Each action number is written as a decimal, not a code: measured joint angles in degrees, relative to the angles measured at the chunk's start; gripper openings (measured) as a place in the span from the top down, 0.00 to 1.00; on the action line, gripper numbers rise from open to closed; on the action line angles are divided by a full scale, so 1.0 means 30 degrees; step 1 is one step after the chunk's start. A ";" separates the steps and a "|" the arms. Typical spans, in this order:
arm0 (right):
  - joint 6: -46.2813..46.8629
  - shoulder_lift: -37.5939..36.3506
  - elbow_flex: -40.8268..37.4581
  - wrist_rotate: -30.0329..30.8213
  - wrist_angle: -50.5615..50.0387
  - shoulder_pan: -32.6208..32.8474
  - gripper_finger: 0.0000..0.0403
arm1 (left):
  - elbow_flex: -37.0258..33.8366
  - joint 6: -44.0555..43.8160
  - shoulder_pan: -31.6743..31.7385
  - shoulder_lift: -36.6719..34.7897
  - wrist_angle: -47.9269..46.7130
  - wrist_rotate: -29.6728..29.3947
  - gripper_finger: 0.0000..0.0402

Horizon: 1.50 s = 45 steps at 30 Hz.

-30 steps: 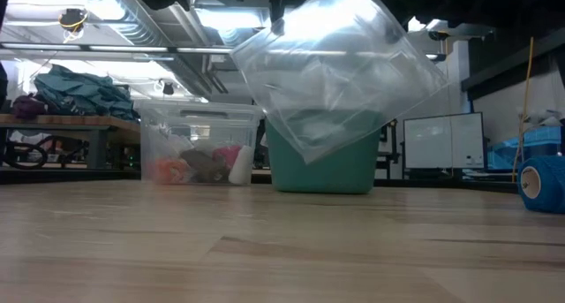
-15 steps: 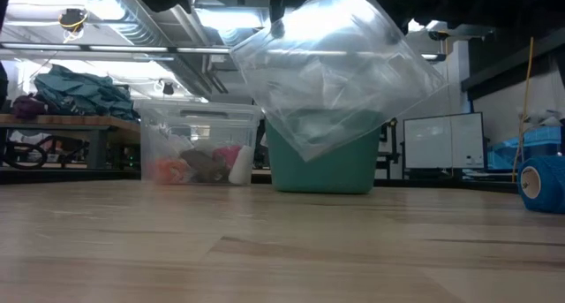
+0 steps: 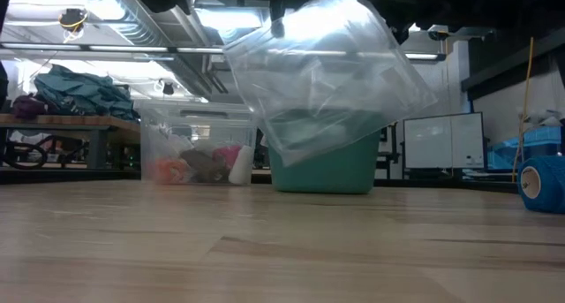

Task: Roll bandage
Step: Open the transparent zip bag

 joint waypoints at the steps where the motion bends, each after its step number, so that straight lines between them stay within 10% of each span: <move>1: 0.0000 0.0000 -0.0001 -0.0087 -0.0032 0.0000 0.94 | 0.0000 0.0227 -0.0007 0.0000 0.0006 -0.0085 1.00; 19: 0.0007 0.0015 -0.0052 -0.0662 0.0778 0.0007 0.94 | 0.0036 -0.0808 0.0008 -0.0087 0.0706 0.0904 0.99; 34: 0.0124 0.0168 -0.0081 -0.0143 0.1319 0.0022 0.94 | 0.0066 -0.1761 0.0008 -0.0109 -0.0141 0.1663 0.73; 45: 0.0198 0.0153 -0.0081 0.0009 0.1695 0.0022 0.94 | 0.0066 -0.1785 0.0294 -0.0087 -0.0732 0.1663 0.79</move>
